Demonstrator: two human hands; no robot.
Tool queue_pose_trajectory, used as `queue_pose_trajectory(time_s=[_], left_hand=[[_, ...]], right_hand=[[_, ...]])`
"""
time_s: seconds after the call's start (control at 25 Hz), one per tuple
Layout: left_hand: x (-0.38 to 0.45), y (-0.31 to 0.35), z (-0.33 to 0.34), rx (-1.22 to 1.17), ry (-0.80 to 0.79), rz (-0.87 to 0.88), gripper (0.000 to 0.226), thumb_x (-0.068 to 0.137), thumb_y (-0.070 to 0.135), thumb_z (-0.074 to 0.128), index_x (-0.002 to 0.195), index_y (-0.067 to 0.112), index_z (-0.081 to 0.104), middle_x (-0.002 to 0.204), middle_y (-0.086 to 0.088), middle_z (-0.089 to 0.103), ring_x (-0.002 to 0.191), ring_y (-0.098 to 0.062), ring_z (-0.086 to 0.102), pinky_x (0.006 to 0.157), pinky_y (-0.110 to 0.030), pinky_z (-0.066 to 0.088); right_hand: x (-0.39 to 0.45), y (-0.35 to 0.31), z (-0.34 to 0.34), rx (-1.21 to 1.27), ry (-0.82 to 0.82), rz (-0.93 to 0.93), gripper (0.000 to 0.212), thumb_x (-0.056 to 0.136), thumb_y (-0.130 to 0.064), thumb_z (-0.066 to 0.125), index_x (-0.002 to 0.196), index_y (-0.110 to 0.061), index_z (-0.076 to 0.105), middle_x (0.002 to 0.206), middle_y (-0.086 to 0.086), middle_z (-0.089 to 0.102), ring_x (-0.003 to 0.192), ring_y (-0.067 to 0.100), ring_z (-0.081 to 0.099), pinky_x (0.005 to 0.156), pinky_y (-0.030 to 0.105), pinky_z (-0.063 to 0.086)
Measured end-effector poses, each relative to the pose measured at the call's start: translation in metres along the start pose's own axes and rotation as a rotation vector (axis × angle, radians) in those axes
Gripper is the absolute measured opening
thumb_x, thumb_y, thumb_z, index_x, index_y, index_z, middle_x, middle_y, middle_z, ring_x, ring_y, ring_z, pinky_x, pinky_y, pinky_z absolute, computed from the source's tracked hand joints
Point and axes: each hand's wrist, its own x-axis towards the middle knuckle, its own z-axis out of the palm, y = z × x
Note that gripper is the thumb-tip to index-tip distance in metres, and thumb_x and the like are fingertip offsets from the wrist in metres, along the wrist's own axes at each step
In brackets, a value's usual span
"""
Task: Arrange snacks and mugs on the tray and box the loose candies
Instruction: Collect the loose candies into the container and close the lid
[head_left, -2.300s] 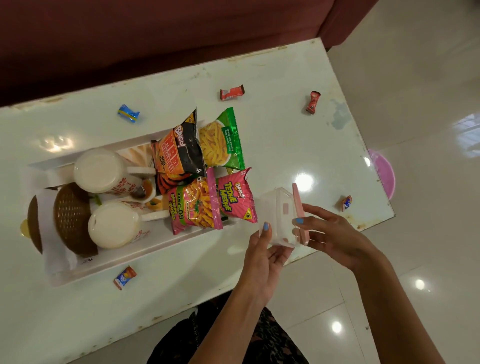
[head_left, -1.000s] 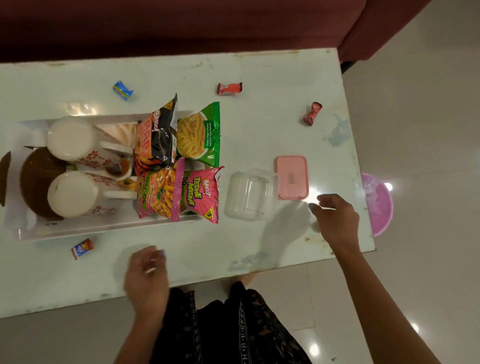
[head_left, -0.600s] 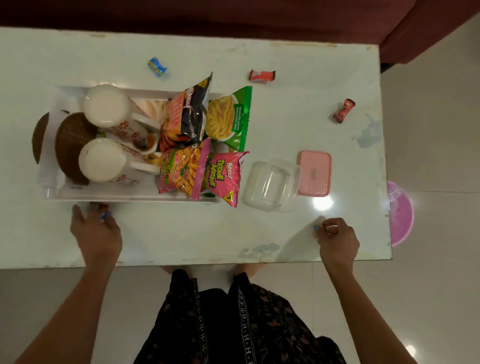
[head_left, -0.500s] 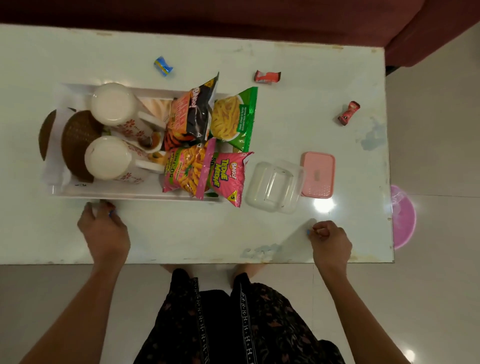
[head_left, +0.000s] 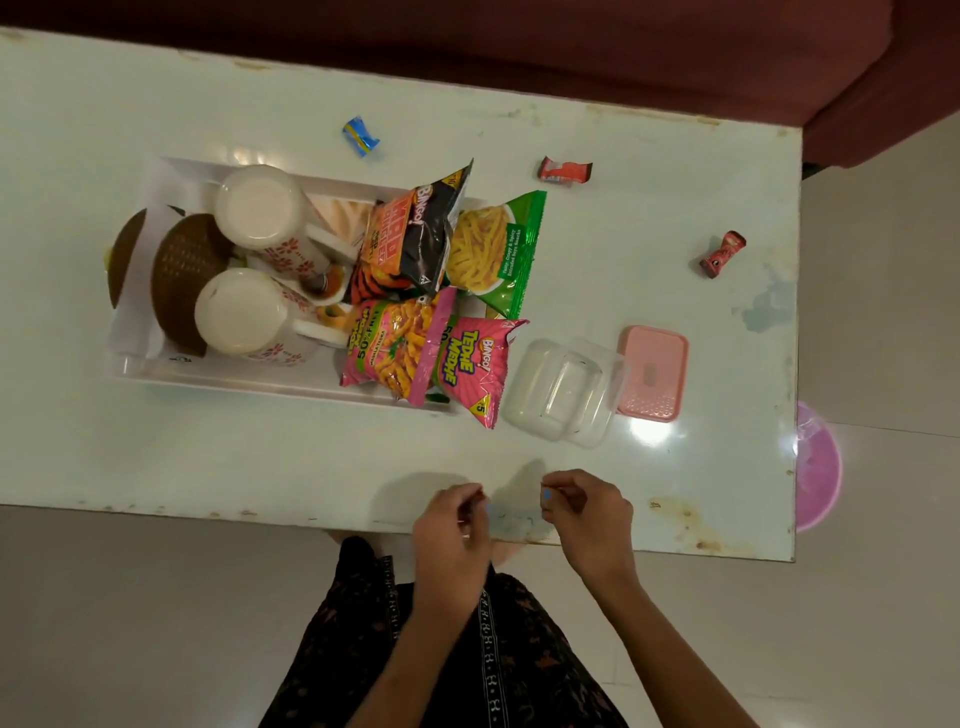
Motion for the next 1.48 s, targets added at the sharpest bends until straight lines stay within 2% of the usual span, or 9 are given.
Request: queue_pose_trajectory(time_s=[0.2,0.56,0.72,0.88,1.04,1.16,1.28,1.36,1.48], left_hand=[[0.008,0.084,0.039,-0.286,0.081,0.017,0.013,0.085,0.012,0.061,0.096,0.01,0.068,0.083,0.009,0.068,0.075,0.003,0.064,0.069,-0.001,0.044],[0.034,0.108,0.05,-0.155,-0.023,-0.026,0.023,0.089,0.008,0.052,0.108,0.007,0.065,0.106,-0.009,0.07,0.079,-0.001,0.06,0.064,0.005,0.041],[0.03,0.102,0.045,-0.187,-0.041,-0.036,0.017,0.086,0.007,0.056,0.097,0.012,0.068,0.094,-0.003,0.071,0.074,0.003,0.062,0.063,-0.001,0.044],[0.036,0.108,0.046,-0.198,-0.087,-0.011,0.017,0.086,0.009,0.057,0.096,0.015,0.069,0.091,0.004,0.07,0.081,0.004,0.061,0.063,-0.001,0.043],[0.032,0.111,0.05,-0.198,-0.112,-0.042,0.015,0.087,0.01,0.057,0.096,0.017,0.067,0.091,0.004,0.07,0.079,-0.003,0.064,0.065,-0.003,0.044],[0.024,0.107,0.052,-0.193,-0.137,-0.07,0.015,0.087,0.01,0.057,0.094,0.018,0.068,0.09,0.005,0.07,0.081,-0.005,0.064,0.067,-0.003,0.045],[0.02,0.103,0.051,-0.196,-0.153,-0.082,0.017,0.087,0.01,0.057,0.092,0.021,0.068,0.087,0.007,0.07,0.079,-0.001,0.064,0.068,-0.005,0.046],[0.02,0.101,0.049,-0.196,-0.141,-0.09,0.017,0.086,0.009,0.057,0.09,0.022,0.068,0.085,0.009,0.07,0.078,0.0,0.064,0.066,-0.004,0.045],[0.024,0.101,0.045,-0.194,-0.116,-0.086,0.017,0.086,0.009,0.057,0.089,0.022,0.068,0.085,0.007,0.07,0.079,-0.004,0.065,0.066,-0.004,0.045]], right_hand=[[0.005,-0.025,-0.036,0.297,0.298,0.037,0.018,0.076,-0.019,0.076,0.072,-0.032,0.064,0.066,-0.011,0.071,0.063,0.002,0.069,0.062,0.01,0.053],[0.065,-0.045,-0.067,0.305,0.395,-0.034,0.011,0.087,-0.028,0.062,0.077,-0.027,0.066,0.074,-0.001,0.071,0.073,0.019,0.07,0.071,0.033,0.057],[0.144,-0.046,-0.1,0.061,0.487,-0.081,0.031,0.085,-0.019,0.064,0.115,-0.01,0.062,0.113,0.005,0.067,0.107,0.023,0.063,0.083,0.004,0.044],[0.221,-0.054,-0.124,-0.234,0.363,-0.055,0.064,0.082,-0.018,0.069,0.138,-0.011,0.038,0.148,0.016,0.035,0.131,0.035,0.04,0.103,0.039,0.037],[0.239,-0.054,-0.118,-0.422,0.403,-0.188,0.025,0.087,-0.007,0.059,0.111,-0.002,0.064,0.115,0.019,0.064,0.103,0.034,0.059,0.078,0.031,0.046],[0.226,-0.045,-0.108,-0.493,0.405,-0.26,0.023,0.09,0.001,0.048,0.095,0.002,0.07,0.1,0.019,0.069,0.09,0.033,0.063,0.07,0.027,0.042],[0.207,-0.05,-0.114,-0.299,0.36,-0.222,0.018,0.089,-0.004,0.056,0.098,-0.001,0.071,0.095,0.016,0.073,0.084,0.028,0.067,0.07,0.016,0.045],[0.183,-0.058,-0.115,-0.09,0.366,-0.213,0.013,0.082,-0.013,0.068,0.089,-0.004,0.072,0.079,0.009,0.073,0.066,0.006,0.065,0.063,0.001,0.038],[0.133,-0.066,-0.098,0.035,0.34,-0.232,0.01,0.074,-0.023,0.076,0.075,-0.014,0.071,0.067,-0.004,0.068,0.059,0.004,0.06,0.059,0.003,0.039]])
